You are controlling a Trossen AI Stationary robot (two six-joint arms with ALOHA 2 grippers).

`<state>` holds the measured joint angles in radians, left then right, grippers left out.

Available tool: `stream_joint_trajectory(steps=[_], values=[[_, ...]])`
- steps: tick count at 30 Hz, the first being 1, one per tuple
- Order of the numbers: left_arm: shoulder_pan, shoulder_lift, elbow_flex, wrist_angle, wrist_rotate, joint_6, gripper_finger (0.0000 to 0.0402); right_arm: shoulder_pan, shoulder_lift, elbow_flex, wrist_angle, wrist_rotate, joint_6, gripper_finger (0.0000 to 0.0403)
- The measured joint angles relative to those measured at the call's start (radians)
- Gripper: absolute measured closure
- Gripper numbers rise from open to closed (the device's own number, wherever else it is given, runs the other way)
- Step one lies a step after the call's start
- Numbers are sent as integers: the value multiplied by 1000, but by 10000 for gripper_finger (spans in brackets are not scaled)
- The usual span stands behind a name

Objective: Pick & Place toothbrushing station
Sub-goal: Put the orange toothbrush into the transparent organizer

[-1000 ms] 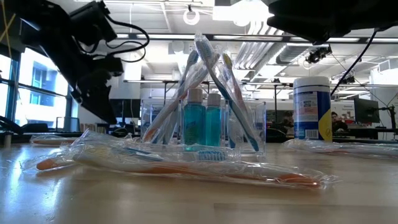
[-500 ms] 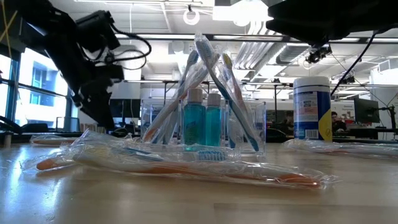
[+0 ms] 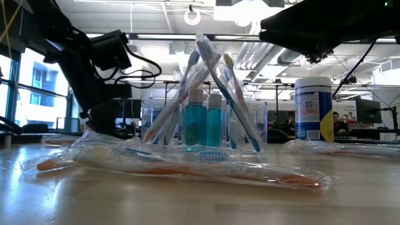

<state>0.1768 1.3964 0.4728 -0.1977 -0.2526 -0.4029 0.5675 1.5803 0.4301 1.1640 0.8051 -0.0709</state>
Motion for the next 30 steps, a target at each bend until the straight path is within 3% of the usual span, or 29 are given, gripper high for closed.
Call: stream_joint_trajectory(steps=[5, 10, 14, 24, 30], values=[[-7, 11, -1, -4, 34, 9, 304, 0, 0, 0, -5, 1, 0, 188], [-19, 11, -1, -5, 87, -15, 380, 0, 0, 0, -6, 2, 0, 188], [-42, 12, -2, -1, 99, -55, 392, 0, 0, 0, -6, 3, 0, 188], [-146, -126, 38, -56, 3, -173, 396, 0, 0, 0, -12, 3, 0, 188], [-285, -249, 90, -49, -251, -174, 397, 0, 0, 0, -36, 2, 23, 188]])
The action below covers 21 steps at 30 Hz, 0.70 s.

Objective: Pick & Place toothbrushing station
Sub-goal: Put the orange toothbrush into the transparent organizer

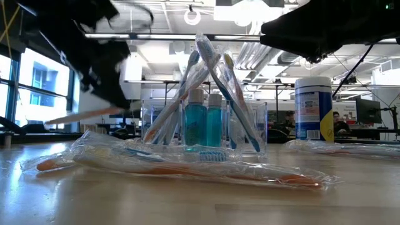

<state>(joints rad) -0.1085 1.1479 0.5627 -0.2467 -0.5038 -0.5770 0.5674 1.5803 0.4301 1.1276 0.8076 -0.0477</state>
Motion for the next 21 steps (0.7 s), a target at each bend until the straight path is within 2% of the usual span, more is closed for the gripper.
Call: stream_joint_trajectory(steps=[7, 11, 13, 15, 19, 21], values=[[-261, -88, 44, 33, -432, 1, 398, 0, 0, 0, -3, 0, 3, 188], [-416, -97, 48, 188, -619, 9, 398, 0, 0, 0, 0, 0, 3, 188], [-472, -75, 48, 294, -656, 61, 398, 0, 0, 0, 1, -3, 3, 188], [-506, -39, 48, 409, -652, 146, 398, 0, 0, 0, 4, -3, 3, 188], [-515, 68, 48, 672, -601, 301, 398, 0, 0, -1, 10, -3, 3, 188], [-497, 130, 48, 816, -535, 403, 398, 0, 0, -1, 22, -3, 3, 188]])
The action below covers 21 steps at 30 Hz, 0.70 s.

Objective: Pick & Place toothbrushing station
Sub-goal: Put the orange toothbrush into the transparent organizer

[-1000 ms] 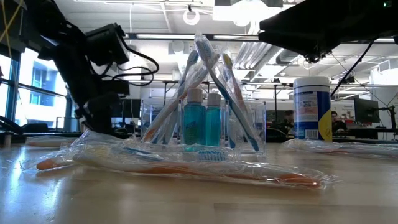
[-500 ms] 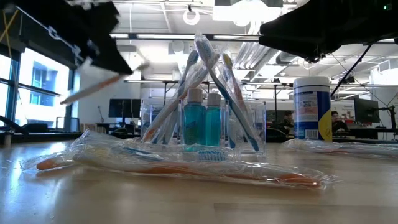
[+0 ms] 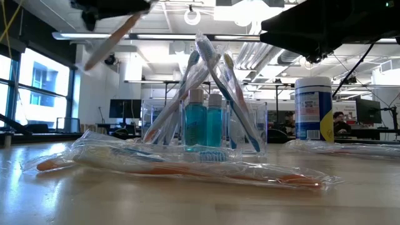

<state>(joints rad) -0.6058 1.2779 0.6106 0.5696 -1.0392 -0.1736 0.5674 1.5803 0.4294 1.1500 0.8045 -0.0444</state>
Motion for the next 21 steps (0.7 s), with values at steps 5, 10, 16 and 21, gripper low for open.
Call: stream_joint_trajectory(steps=[5, 10, 16, 21], values=[[72, 136, 0, 240, 125, 132, 396, 0, 0, 0, 7, -1, -1, 188], [141, 187, 0, 445, 190, 228, 395, 0, 0, 0, 6, -17, -2, 188], [245, 215, -1, 508, 361, 138, 394, 0, 0, 0, 5, -30, -3, 188], [300, 267, -6, 517, 383, 63, 394, 0, 0, 0, 5, -30, -2, 188]])
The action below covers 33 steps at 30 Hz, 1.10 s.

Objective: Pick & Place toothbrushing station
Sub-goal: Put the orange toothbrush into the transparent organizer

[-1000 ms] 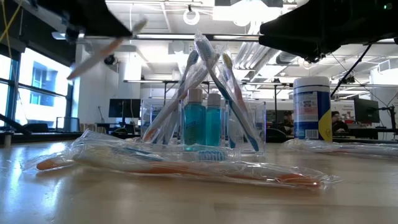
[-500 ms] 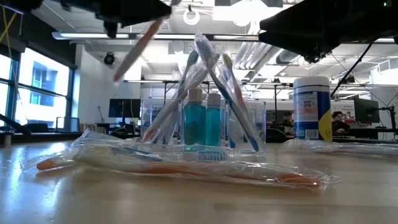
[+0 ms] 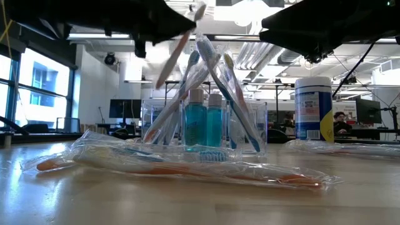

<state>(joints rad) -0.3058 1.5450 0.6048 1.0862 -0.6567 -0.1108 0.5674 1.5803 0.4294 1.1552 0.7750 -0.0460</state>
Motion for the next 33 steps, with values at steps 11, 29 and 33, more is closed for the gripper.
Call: stream_joint_trajectory(steps=[11, 29, 33], values=[[-5, 101, -15, 28, -14, -50, 393, 0, 0, 0, -1, 0, 0, 188], [-154, 94, -101, 141, -187, 31, 393, 8, 0, 0, 0, 0, -2, 188], [-172, 94, -101, 142, -187, 58, 393, 8, 0, 0, 0, 0, -2, 188]])
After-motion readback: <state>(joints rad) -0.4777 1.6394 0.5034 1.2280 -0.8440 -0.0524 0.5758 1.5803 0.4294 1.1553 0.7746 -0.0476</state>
